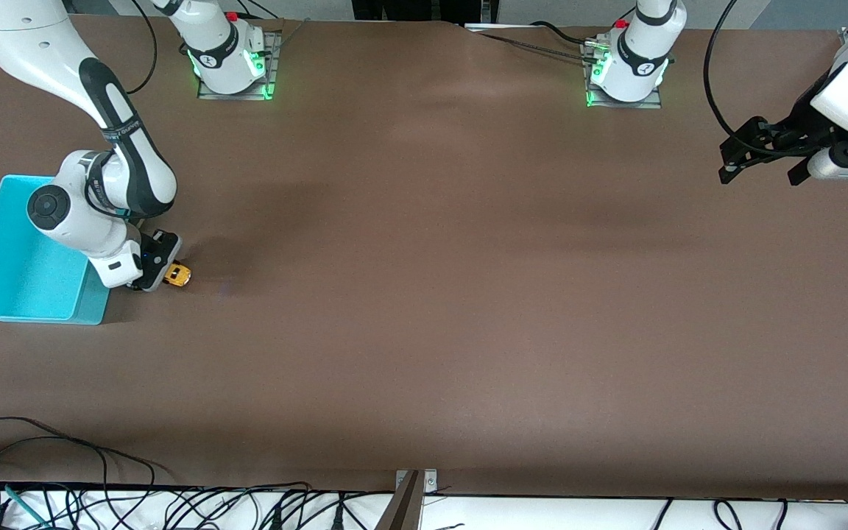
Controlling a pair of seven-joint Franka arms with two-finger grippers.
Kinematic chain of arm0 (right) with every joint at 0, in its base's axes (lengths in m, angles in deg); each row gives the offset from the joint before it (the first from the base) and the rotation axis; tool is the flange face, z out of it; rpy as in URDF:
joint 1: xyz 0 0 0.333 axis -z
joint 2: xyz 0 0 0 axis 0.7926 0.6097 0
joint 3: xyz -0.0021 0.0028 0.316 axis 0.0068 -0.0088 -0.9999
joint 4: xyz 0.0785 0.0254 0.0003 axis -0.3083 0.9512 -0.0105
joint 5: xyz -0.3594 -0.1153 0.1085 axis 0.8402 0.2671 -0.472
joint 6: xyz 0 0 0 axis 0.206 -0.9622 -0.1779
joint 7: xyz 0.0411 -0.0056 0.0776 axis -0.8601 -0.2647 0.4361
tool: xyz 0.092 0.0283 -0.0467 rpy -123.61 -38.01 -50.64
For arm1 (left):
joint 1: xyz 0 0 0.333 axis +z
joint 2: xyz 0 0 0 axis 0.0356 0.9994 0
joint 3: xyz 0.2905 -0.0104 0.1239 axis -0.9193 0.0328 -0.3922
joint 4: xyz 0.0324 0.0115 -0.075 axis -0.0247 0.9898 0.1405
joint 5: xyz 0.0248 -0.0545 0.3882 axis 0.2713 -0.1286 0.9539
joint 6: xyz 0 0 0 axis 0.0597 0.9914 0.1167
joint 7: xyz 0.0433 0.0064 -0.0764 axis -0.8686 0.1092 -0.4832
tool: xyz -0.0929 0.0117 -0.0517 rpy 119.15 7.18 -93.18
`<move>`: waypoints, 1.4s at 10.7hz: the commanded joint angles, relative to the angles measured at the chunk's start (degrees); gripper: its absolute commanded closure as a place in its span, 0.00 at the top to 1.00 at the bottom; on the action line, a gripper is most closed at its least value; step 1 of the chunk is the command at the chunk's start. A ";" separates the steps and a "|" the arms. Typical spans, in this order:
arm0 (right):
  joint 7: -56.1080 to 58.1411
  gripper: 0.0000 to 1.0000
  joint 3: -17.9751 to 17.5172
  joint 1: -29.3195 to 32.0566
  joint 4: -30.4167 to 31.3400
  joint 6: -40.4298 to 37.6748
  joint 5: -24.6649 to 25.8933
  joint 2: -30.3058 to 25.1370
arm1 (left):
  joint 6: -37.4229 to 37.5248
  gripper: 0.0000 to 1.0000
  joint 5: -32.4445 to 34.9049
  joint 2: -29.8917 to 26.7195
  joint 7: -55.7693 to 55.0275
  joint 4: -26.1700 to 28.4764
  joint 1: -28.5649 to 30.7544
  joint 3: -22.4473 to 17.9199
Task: Wind up and store yellow beetle car
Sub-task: 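Close the right gripper on the yellow car, then lift the car with the right gripper over the blue box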
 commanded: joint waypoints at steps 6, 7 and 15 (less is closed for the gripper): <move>5.90 0.00 -2.78 0.54 0.12 -17.02 0.26 -11.43 | 5.09 1.00 -0.98 0.89 0.72 -2.22 0.77 -0.93; 6.53 0.00 -2.78 0.54 0.12 -19.74 0.27 -13.02 | 5.17 1.00 -1.15 2.20 0.55 -2.13 0.86 -0.93; 38.23 0.00 -2.61 13.62 -1.82 -24.69 3.42 -17.51 | 4.47 1.00 -1.77 8.10 0.64 -6.00 5.26 -1.37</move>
